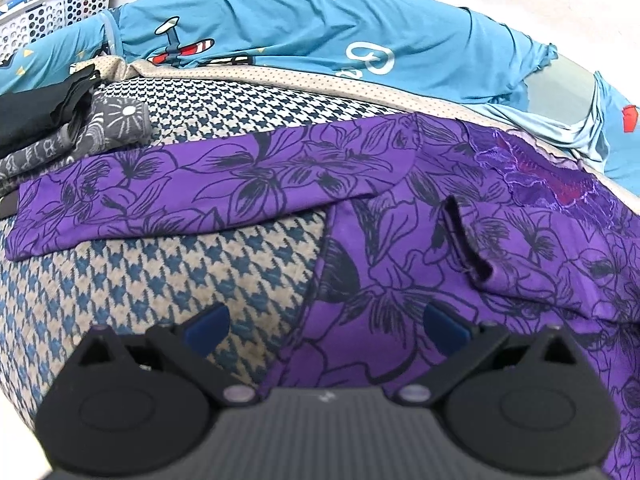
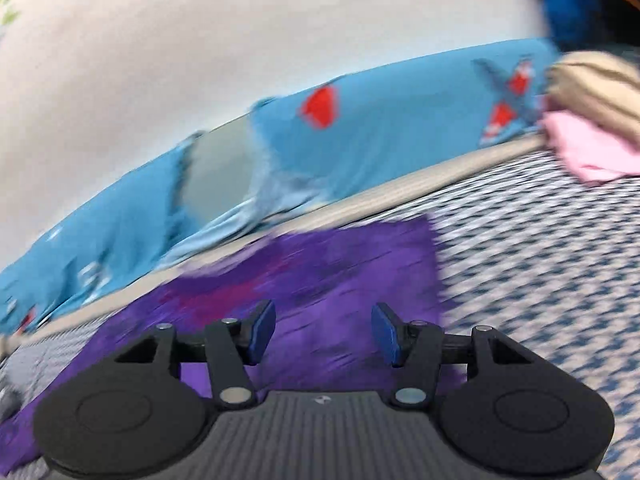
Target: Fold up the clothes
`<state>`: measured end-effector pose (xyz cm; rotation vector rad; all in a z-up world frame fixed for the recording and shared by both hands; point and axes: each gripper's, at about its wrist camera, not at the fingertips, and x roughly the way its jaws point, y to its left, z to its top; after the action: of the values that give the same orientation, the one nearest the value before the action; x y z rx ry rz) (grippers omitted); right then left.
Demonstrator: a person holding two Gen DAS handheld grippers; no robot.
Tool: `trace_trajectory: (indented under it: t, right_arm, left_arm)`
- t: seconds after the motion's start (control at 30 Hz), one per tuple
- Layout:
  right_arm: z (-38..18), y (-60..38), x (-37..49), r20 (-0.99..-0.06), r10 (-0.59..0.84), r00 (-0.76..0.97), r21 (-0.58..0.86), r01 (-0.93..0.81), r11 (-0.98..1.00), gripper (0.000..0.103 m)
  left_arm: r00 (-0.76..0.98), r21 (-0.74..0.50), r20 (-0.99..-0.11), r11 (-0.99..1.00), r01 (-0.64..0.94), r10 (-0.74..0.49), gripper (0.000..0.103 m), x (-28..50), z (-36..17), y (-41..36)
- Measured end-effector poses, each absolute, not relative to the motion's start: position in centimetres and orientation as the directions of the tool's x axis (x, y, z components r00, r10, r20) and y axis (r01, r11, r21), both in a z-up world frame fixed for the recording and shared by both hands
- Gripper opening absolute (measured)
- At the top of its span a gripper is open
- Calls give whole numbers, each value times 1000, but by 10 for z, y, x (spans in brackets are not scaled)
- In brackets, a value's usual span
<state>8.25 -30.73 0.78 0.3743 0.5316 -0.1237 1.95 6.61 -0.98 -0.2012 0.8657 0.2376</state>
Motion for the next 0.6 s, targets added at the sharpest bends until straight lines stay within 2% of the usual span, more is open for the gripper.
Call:
trace_trajectory:
  t: [0.07, 0.2, 0.6]
  right_arm:
    - [7, -328, 83, -517, -58, 854, 331, 262, 907, 53]
    - [-1, -360, 89, -542, -48, 839, 395, 305, 867, 53]
    - [-31, -384, 119, -565, 70, 822, 541, 305, 784, 53]
  left_arm:
    - [623, -76, -772, 956, -284, 124, 103, 20, -11, 64]
    - [620, -69, -775, 960, -273, 121, 103, 23, -12, 59]
    - [612, -45, -783, 970, -240, 115, 103, 30, -18, 45]
